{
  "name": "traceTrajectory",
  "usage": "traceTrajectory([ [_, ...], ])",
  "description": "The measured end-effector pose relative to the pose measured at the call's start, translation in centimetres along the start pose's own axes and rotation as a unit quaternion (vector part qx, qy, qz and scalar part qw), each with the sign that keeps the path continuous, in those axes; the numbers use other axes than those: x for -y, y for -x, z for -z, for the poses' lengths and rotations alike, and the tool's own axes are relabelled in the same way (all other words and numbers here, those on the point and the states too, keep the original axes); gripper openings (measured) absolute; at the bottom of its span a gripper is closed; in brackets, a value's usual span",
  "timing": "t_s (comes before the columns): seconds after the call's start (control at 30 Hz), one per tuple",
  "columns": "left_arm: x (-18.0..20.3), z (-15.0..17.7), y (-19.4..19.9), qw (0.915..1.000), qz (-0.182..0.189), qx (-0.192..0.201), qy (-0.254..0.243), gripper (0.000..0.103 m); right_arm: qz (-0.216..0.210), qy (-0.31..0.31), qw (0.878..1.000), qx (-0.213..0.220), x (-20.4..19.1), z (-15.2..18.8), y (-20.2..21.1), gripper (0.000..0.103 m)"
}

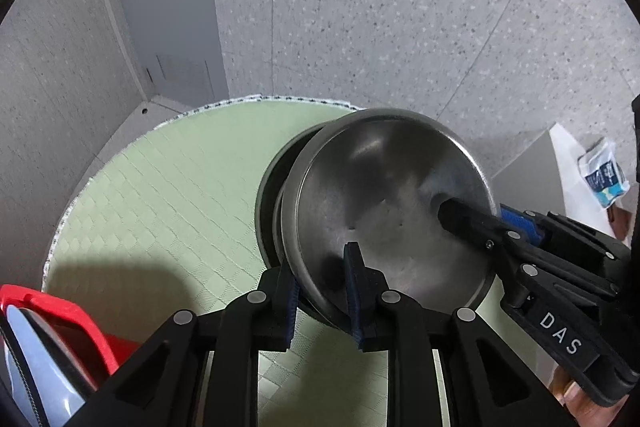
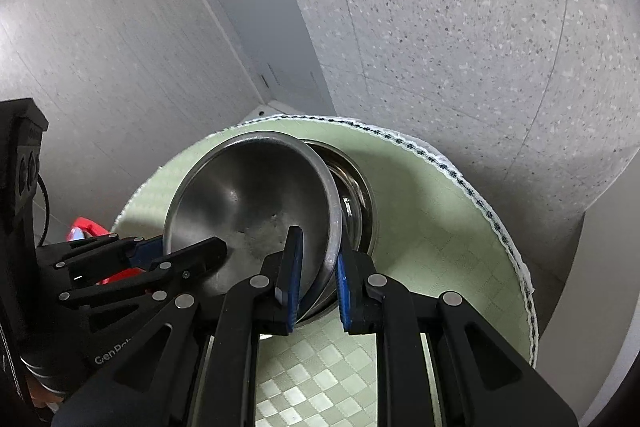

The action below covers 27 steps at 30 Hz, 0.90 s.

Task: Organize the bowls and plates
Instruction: 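Stack the held steel bowl onto the nested bowls and release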

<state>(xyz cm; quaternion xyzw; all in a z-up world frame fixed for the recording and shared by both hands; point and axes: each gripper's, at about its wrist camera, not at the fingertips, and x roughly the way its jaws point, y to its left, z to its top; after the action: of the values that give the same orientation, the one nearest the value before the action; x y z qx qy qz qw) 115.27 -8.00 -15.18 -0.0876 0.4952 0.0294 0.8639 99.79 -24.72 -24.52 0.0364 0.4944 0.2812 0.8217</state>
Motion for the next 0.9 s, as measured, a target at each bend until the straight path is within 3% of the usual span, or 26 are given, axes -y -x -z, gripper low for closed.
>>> traceTrajectory([
  [0.43, 0.6, 0.4, -0.6, 0.9999, 0.009, 0.004, -0.012, 0.032, 0.041, 0.026, 0.999, 0.000, -0.9, 0.1, -0.1, 0.018],
  [0.73, 0.0, 0.8, 0.6, 0.9996, 0.029, 0.004, 0.003, 0.047, 0.044, 0.002, 0.999, -0.002, 0.0, 0.2, 0.4, 0.021],
  [0.8, -0.2, 1.1, 1.2, 0.9995, 0.028, 0.010, 0.008, 0.060, 0.041, -0.005, 0.999, 0.003, 0.3, 0.4, 0.7, 0.023],
  [0.9, -0.6, 1.7, 2.6, 0.9992, 0.026, 0.027, 0.015, 0.071, 0.031, -0.022, 0.999, 0.018, 1.0, 0.5, 1.9, 0.038],
])
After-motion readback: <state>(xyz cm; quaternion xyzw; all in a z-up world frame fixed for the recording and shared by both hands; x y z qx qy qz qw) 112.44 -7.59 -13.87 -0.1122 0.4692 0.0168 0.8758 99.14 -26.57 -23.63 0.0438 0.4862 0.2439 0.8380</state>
